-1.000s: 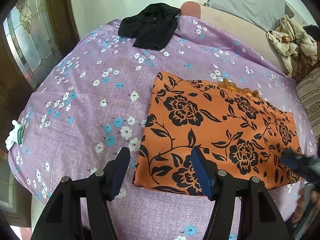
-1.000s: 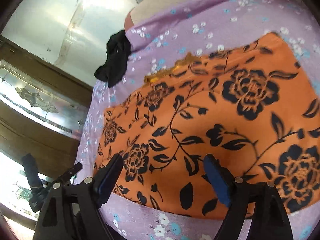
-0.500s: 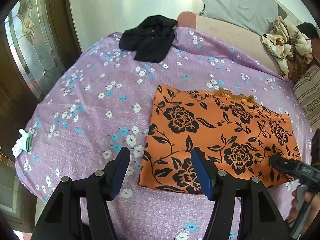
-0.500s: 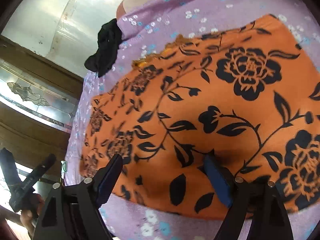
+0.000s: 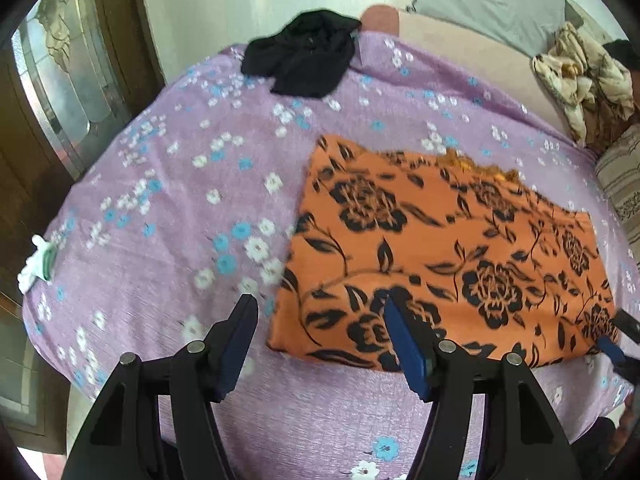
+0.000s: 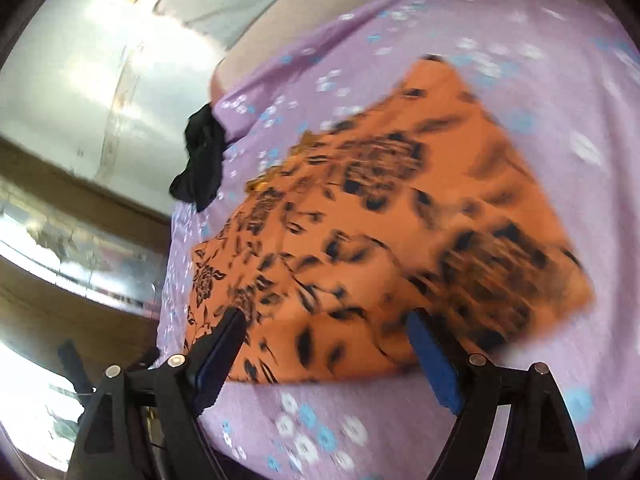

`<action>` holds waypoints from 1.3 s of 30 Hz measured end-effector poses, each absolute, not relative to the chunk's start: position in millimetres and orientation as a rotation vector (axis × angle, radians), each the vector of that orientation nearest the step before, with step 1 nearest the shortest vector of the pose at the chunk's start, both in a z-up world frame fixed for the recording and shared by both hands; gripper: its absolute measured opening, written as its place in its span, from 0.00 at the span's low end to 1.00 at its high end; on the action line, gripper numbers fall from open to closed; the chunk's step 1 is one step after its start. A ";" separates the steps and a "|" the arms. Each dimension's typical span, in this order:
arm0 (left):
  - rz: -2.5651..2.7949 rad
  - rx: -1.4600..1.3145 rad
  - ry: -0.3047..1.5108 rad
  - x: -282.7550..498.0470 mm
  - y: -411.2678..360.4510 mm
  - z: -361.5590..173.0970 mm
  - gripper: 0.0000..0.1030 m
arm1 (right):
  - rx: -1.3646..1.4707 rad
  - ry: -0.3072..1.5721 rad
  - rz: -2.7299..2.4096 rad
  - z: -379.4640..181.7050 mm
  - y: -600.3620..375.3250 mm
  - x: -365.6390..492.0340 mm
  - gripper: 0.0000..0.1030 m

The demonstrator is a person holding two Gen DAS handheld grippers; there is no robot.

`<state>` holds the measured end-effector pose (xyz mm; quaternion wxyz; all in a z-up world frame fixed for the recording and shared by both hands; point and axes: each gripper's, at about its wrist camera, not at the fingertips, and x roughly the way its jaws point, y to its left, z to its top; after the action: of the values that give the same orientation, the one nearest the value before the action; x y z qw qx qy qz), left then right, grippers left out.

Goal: Fold small clothes

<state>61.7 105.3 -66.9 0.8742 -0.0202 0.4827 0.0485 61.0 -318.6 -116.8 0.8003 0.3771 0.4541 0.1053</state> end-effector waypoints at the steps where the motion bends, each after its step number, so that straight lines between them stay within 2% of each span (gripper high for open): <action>1: 0.100 -0.035 1.017 61.9 101.9 -70.1 0.65 | 0.835 0.979 0.200 -122.8 -327.4 52.7 0.83; 6: 0.068 0.005 1.016 62.5 73.2 -73.1 0.65 | 0.972 0.970 0.141 -141.0 -366.1 34.7 0.83; 15: 0.042 0.035 1.016 64.2 48.5 -78.7 0.65 | 1.121 0.884 0.074 -148.1 -383.5 54.0 0.83; 19: 0.043 0.052 1.026 67.9 41.7 -84.1 0.65 | 1.101 0.871 0.075 -145.8 -383.3 56.8 0.80; 39: 0.043 0.059 1.015 69.7 41.1 -85.2 0.65 | 0.971 0.892 0.088 -141.8 -374.7 59.2 0.79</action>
<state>69.7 41.1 -85.2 0.8732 0.0284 0.4861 0.0206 59.2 -374.7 -141.8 0.7894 0.4511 0.4143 0.0408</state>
